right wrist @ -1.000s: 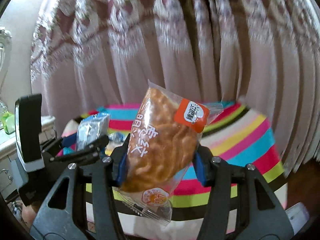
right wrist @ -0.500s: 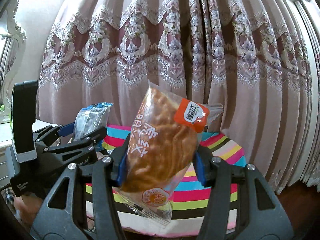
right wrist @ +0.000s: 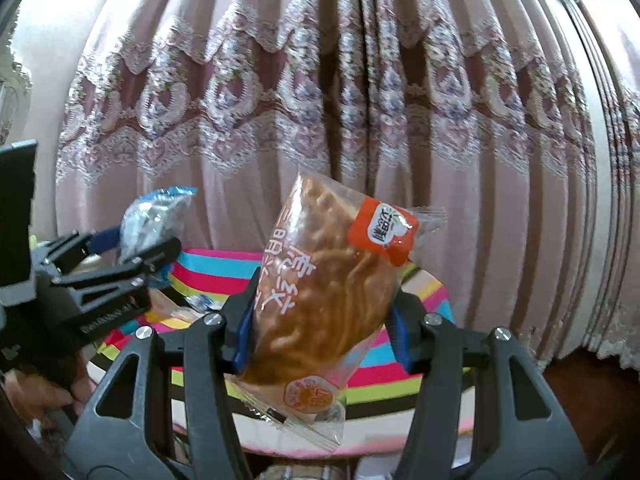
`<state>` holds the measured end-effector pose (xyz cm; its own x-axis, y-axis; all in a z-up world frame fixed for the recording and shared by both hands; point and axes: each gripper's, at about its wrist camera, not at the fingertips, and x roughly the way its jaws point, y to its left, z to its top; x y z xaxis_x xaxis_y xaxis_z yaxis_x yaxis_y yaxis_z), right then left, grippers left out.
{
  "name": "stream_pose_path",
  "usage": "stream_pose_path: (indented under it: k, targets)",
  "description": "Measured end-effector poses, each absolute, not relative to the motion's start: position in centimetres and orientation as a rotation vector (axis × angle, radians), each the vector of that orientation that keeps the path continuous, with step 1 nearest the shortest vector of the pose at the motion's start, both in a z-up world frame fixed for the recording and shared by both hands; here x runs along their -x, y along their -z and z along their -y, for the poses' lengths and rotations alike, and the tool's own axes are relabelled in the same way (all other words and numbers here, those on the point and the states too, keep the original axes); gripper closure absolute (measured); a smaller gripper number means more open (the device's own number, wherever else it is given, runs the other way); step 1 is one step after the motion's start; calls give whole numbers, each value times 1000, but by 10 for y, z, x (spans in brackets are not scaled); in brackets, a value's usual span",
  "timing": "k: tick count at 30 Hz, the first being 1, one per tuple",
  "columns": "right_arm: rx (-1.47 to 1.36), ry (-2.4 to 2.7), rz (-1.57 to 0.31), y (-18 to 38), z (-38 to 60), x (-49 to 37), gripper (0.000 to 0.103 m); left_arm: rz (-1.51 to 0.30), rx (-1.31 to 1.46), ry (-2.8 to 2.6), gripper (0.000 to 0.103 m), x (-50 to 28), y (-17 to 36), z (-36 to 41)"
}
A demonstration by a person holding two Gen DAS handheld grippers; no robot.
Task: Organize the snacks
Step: 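Lift both held snacks and carry them over the white bin, then open both tools to drop the snacks into the white bin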
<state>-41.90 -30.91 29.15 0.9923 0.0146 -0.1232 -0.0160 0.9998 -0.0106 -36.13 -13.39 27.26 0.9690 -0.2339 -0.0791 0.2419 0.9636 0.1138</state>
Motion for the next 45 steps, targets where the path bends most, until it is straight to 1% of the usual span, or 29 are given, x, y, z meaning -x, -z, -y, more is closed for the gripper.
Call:
stream_pose_path:
  k: [6, 12, 20, 26, 32, 33, 34, 35, 36, 37, 39, 40, 42, 45]
  targets:
    - [-39, 82, -185, -274, 359, 430, 45, -75, -208, 345, 41, 371, -262, 183]
    - [-75, 161, -196, -264, 396, 449, 45, -82, -283, 444, 41, 383, -252, 229]
    - [-113, 240, -260, -240, 440, 466, 45, -132, -368, 595, 41, 395, -234, 288]
    - [-133, 294, -403, -210, 466, 469, 45, -282, -407, 758, 41, 391, -203, 336]
    - [-161, 359, -527, -183, 487, 466, 45, -442, -397, 889, 41, 377, -171, 361]
    - [-165, 364, -543, -178, 491, 464, 43, -498, -386, 938, 39, 369, -162, 365]
    - [-168, 370, -560, -173, 494, 460, 42, -545, -382, 974, 33, 362, -154, 368]
    - [-167, 388, -615, -164, 501, 452, 33, -600, -380, 1006, 28, 353, -145, 371]
    - [-169, 416, -659, -157, 505, 446, 28, -666, -373, 1021, 23, 342, -134, 371]
    - [-175, 445, -682, -153, 509, 442, 26, -729, -340, 996, 23, 328, -122, 365]
    - [-201, 452, -691, -149, 511, 438, 26, -841, -225, 961, 23, 297, -108, 340]
    - [-205, 441, -696, -148, 509, 438, 26, -867, -176, 955, 23, 286, -106, 327]
    - [-175, 410, -719, -146, 498, 429, 26, -869, -79, 870, 23, 258, -104, 285]
    - [-127, 324, -758, -141, 471, 403, 26, -836, -14, 696, 19, 225, -105, 227]
